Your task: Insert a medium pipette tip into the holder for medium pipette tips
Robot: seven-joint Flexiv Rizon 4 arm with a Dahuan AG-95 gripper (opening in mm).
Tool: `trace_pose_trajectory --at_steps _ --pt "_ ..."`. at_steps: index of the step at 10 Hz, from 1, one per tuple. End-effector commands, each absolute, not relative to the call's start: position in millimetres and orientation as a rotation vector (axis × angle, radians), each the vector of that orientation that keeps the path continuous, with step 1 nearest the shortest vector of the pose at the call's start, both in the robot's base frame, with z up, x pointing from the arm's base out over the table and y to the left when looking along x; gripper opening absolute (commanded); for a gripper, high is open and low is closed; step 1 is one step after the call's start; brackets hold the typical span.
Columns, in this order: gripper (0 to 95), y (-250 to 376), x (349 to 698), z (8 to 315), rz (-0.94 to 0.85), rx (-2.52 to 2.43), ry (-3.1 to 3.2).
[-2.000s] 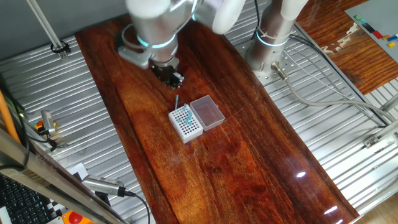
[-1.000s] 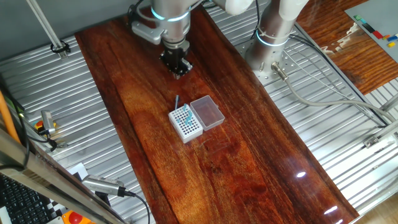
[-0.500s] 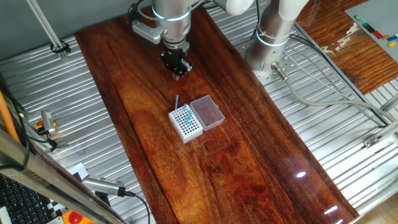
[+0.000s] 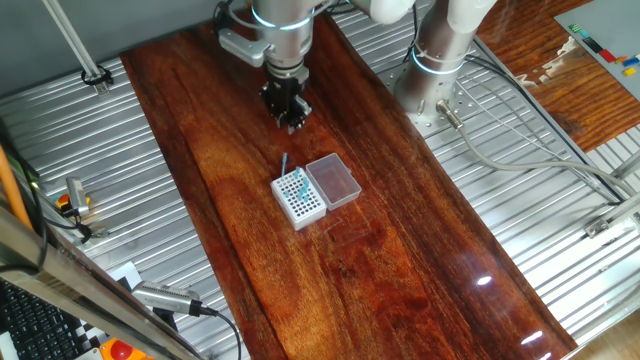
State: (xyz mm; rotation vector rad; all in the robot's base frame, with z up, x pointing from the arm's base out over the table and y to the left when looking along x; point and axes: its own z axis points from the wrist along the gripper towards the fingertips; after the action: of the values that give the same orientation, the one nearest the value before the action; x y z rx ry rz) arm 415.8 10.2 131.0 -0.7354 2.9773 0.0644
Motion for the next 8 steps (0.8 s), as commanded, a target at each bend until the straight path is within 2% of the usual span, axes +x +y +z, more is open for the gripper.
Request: trace_pose_trajectory --at_steps 1,2,8 --pt "38.0 13 423 128 0.069 -0.773 2.979" --pt "19.0 14 425 125 0.071 -0.784 2.976" --pt "19.0 18 428 111 0.082 -0.815 2.966"
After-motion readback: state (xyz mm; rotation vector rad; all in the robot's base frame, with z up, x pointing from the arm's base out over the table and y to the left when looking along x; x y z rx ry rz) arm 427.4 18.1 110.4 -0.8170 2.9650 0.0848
